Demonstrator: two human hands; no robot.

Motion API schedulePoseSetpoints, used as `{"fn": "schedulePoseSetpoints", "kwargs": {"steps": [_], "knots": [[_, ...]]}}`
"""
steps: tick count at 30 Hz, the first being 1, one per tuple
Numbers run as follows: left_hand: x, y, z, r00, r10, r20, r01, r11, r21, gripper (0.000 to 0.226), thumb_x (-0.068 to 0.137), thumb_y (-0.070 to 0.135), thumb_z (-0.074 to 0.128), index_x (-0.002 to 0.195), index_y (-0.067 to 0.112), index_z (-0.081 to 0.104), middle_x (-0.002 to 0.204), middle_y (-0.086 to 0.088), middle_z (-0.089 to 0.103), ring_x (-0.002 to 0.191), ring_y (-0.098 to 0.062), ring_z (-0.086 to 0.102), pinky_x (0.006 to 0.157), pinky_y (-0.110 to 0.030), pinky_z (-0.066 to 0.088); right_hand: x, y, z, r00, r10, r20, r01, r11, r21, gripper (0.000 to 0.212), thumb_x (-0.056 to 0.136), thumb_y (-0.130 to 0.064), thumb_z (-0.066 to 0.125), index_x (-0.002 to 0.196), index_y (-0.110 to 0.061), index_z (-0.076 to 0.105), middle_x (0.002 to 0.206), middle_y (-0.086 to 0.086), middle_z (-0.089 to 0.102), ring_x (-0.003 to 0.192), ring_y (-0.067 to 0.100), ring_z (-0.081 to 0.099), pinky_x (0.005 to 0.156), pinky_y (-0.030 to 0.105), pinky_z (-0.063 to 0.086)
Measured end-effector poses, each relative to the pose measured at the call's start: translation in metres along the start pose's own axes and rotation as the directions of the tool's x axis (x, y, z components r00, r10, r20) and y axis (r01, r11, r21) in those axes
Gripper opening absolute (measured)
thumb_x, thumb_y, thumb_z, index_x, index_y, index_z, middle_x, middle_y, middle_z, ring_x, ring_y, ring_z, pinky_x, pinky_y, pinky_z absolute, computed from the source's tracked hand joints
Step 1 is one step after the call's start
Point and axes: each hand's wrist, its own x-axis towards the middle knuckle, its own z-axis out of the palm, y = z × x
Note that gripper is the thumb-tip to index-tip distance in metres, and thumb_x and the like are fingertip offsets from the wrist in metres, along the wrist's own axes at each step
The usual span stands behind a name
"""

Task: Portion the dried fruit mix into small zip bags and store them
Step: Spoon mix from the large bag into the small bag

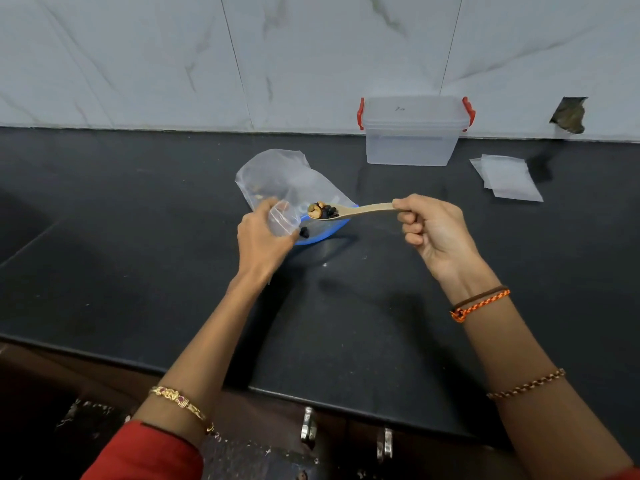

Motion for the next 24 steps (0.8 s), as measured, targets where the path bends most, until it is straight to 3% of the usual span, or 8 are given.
{"fn": "schedulePoseSetpoints", "kwargs": {"steps": [3,8,11,17,19,21,22,24], "knots": [[-0.004,0.002,0.002,0.998,0.069,0.011,-0.070,0.997,0.045,0.039,0.075,0.011,0.070,0.113,0.007,0.061,0.100,-0.010,0.067,0.097,-0.025,0.060,0.080,-0.028,0.045,0.002,-0.006,0.006,0.999,-0.012,0.044,0.014,0.999,-0.042,0.026,0.082,0.002,0.059,0.059,-0.009,0.054,0.039,-0.007,0.042,0.032,0.001,0.031,0.031,0.011,0.023],[-0.007,0.008,0.003,0.988,0.152,0.040,-0.155,0.982,0.105,0.043,0.073,0.004,0.069,0.115,0.006,0.061,0.105,-0.007,0.067,0.101,-0.024,0.058,0.080,-0.021,0.038,0.003,-0.007,0.018,0.993,0.001,0.121,0.021,0.983,-0.181,0.021,0.082,0.001,0.059,0.063,-0.006,0.058,0.039,-0.008,0.043,0.033,0.001,0.032,0.032,0.011,0.025],[-0.008,0.010,0.003,0.988,0.145,0.053,-0.148,0.988,0.048,0.040,0.072,0.003,0.069,0.112,0.006,0.061,0.093,-0.002,0.066,0.092,-0.022,0.061,0.079,-0.024,0.044,0.002,-0.005,0.026,0.989,-0.003,0.150,0.039,0.971,-0.235,0.017,0.082,0.001,0.059,0.066,-0.005,0.060,0.040,-0.008,0.044,0.033,0.002,0.032,0.033,0.011,0.026],[-0.009,0.006,0.002,0.994,0.080,0.080,-0.073,0.994,-0.082,0.040,0.072,0.001,0.070,0.110,0.007,0.061,0.089,0.004,0.061,0.080,-0.012,0.055,0.064,0.000,0.038,-0.002,0.001,0.042,0.964,-0.145,0.225,0.228,0.885,-0.406,0.009,0.081,-0.001,0.063,0.073,0.000,0.066,0.048,-0.002,0.050,0.038,0.002,0.039,0.037,0.013,0.032],[-0.008,0.003,0.001,0.994,0.028,0.103,-0.014,0.991,-0.131,0.042,0.072,0.001,0.071,0.112,0.010,0.060,0.093,0.003,0.062,0.082,-0.011,0.057,0.066,-0.001,0.041,-0.003,0.002,0.044,0.920,-0.257,0.297,0.375,0.799,-0.469,0.007,0.081,-0.003,0.065,0.075,-0.003,0.068,0.055,0.002,0.055,0.038,0.002,0.044,0.039,0.012,0.035],[-0.007,0.001,-0.001,0.993,-0.010,0.119,0.030,0.985,-0.170,0.045,0.071,0.003,0.072,0.113,0.012,0.059,0.096,0.000,0.064,0.086,-0.014,0.059,0.074,-0.012,0.046,-0.003,0.001,0.044,0.833,-0.383,0.399,0.551,0.636,-0.540,0.003,0.081,-0.008,0.068,0.079,-0.010,0.071,0.061,0.002,0.061,0.046,0.002,0.049,0.044,0.010,0.038],[-0.006,0.001,-0.002,0.992,-0.025,0.124,0.049,0.981,-0.190,0.045,0.071,0.003,0.073,0.112,0.013,0.059,0.096,-0.001,0.065,0.088,-0.016,0.060,0.077,-0.019,0.048,-0.002,0.000,0.043,0.766,-0.449,0.459,0.642,0.520,-0.563,0.003,0.080,-0.011,0.070,0.081,-0.011,0.073,0.063,0.002,0.063,0.051,0.003,0.050,0.048,0.009,0.039],[-0.004,0.000,-0.005,0.991,-0.046,0.129,0.076,0.969,-0.236,0.042,0.071,0.001,0.072,0.106,0.020,0.059,0.092,0.001,0.064,0.087,-0.016,0.060,0.077,-0.027,0.049,0.000,-0.001,0.041,0.555,-0.571,0.605,0.816,0.229,-0.531,0.008,0.079,-0.016,0.069,0.082,-0.011,0.074,0.066,0.002,0.067,0.057,0.008,0.053,0.053,0.009,0.039]]}}
